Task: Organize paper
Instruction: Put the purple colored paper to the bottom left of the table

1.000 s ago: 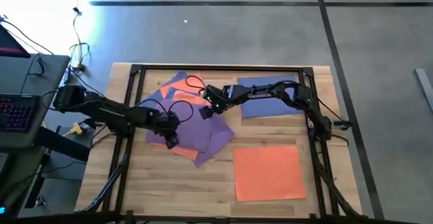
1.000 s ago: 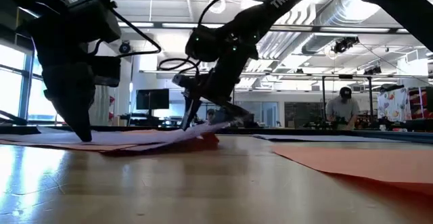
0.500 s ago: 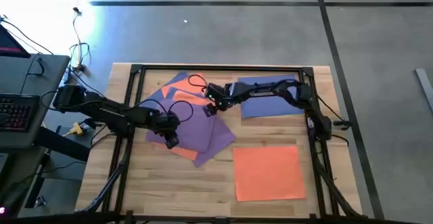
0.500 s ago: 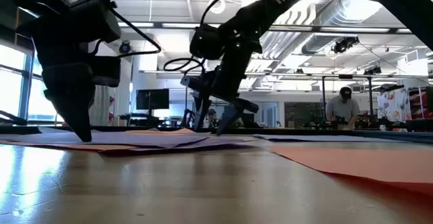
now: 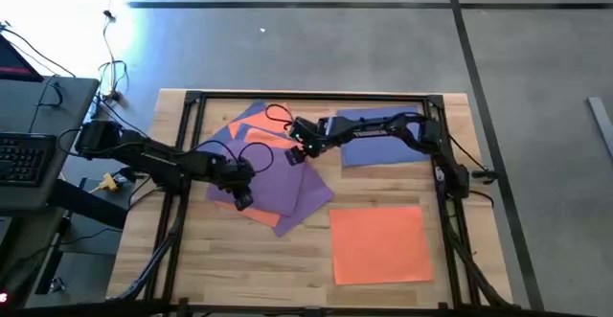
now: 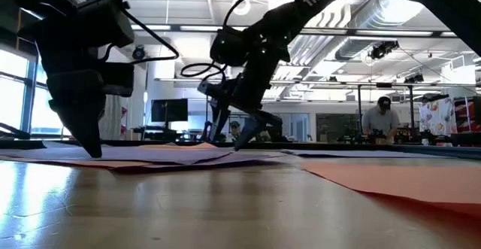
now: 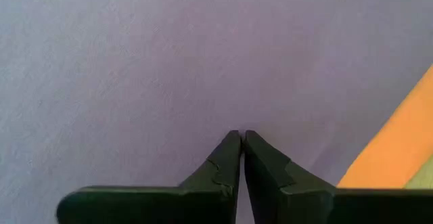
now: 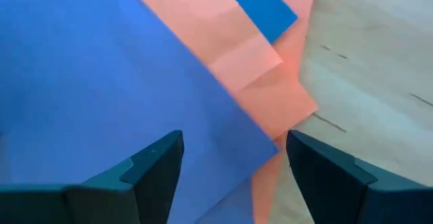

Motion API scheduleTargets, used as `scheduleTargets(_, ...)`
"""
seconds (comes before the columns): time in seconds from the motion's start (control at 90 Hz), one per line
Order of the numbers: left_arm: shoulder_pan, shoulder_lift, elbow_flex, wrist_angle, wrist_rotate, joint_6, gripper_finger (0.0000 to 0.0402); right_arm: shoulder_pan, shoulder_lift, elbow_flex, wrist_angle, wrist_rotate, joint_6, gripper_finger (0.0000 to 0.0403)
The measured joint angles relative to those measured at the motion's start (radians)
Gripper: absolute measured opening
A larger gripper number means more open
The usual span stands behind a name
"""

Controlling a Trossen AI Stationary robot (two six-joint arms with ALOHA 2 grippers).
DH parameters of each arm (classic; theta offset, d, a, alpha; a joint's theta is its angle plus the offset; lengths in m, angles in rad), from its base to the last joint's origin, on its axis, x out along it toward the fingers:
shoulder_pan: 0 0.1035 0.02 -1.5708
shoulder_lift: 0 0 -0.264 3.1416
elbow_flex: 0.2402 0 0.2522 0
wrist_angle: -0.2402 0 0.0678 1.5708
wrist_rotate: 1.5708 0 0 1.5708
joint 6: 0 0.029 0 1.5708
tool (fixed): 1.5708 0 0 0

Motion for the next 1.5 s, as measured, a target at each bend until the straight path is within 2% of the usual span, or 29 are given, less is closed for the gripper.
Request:
scheduleTargets(0.2,0.000,0.000,0.000,0.002,0.000,-0.002,0.0000,0.008,0.001,-0.029,0.072,-0.039,0.000,0.0238)
scheduleTargets(0.444,0.000,0.000,0.000,0.003,0.001,-0.002,0.0000,0.023,0.000,-0.019,0.072,-0.042,-0.025,0.0187)
scheduleTargets(0.544,0.000,0.000,0.000,0.003,0.001,-0.002,0.0000,0.023,0.000,0.006,0.020,-0.038,-0.027,0.0173)
scheduleTargets(0.722,0.000,0.000,0.000,0.004,0.001,-0.002,0.0000,0.015,-0.001,0.038,-0.068,-0.018,-0.059,0.0182)
scheduleTargets(1.022,0.000,0.000,0.000,0.004,0.000,-0.001,0.0000,0.027,-0.002,0.040,-0.054,-0.040,-0.070,0.0228)
scheduleTargets(1.178,0.000,0.000,0.000,0.007,-0.003,0.000,0.0000,0.030,-0.002,0.040,-0.024,-0.049,-0.087,0.0221)
scheduleTargets(1.5,-0.001,0.000,0.000,0.008,-0.006,-0.002,0.0000,0.032,0.020,0.037,-0.014,-0.043,-0.140,0.0180)
